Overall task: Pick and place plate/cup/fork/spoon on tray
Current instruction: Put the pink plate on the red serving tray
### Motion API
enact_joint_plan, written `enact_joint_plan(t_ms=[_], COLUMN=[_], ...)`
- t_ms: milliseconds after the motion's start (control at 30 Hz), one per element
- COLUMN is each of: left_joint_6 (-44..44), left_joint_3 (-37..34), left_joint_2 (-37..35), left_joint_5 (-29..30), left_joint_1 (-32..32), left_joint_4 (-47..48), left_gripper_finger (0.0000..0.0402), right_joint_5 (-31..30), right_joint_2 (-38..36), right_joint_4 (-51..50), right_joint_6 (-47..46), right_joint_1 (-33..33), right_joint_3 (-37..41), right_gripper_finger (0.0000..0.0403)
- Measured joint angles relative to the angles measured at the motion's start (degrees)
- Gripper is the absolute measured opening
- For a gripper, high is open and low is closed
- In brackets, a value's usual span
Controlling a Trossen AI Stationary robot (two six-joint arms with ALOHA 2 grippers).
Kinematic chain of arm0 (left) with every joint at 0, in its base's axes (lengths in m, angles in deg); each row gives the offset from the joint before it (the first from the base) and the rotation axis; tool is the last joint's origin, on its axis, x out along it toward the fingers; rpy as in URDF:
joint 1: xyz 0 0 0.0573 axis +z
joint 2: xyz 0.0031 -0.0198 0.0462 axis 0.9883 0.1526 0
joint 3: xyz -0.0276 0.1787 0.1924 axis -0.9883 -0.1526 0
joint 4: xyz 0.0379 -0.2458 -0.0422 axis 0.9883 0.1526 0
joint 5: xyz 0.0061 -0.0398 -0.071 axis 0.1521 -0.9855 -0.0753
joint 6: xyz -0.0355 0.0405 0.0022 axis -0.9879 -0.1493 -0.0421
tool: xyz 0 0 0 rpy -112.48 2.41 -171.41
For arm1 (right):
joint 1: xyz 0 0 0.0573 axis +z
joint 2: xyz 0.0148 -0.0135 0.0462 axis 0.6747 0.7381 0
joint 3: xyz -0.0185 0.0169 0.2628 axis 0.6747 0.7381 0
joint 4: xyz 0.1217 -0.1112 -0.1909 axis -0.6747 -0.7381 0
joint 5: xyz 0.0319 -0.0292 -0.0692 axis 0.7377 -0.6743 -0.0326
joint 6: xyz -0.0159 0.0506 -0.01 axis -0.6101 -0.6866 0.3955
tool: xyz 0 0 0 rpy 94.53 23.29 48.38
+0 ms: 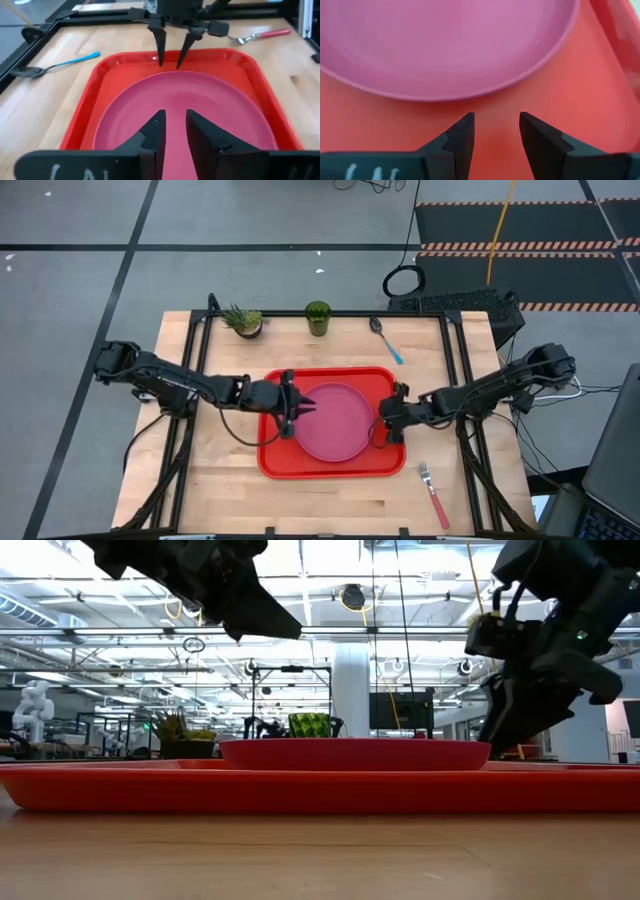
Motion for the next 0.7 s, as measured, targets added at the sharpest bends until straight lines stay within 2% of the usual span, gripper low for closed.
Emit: enact_joint_plan(t_ms=[367,700], left_joint_6=[-1.82,-2.46], left_joint_3=[0.0,0.0], left_joint_2=[0.0,0.0], left_joint_5=[5.01,5.53], left_joint_1=[-4.06,-4.06], left_joint_4=[-0.93,-0.85], left_gripper_finger=[0.0078,0.0078], right_joint_5=[1.16,1.19], right_joint_2=[2.3,2.3], right_joint_4=[0.43,3.6], right_joint_6=[1.14,0.96], right_joint_1=[0.12,2.53], right_joint_3=[-2.48,-2.51], right_gripper_finger=[0.0148,0.0148])
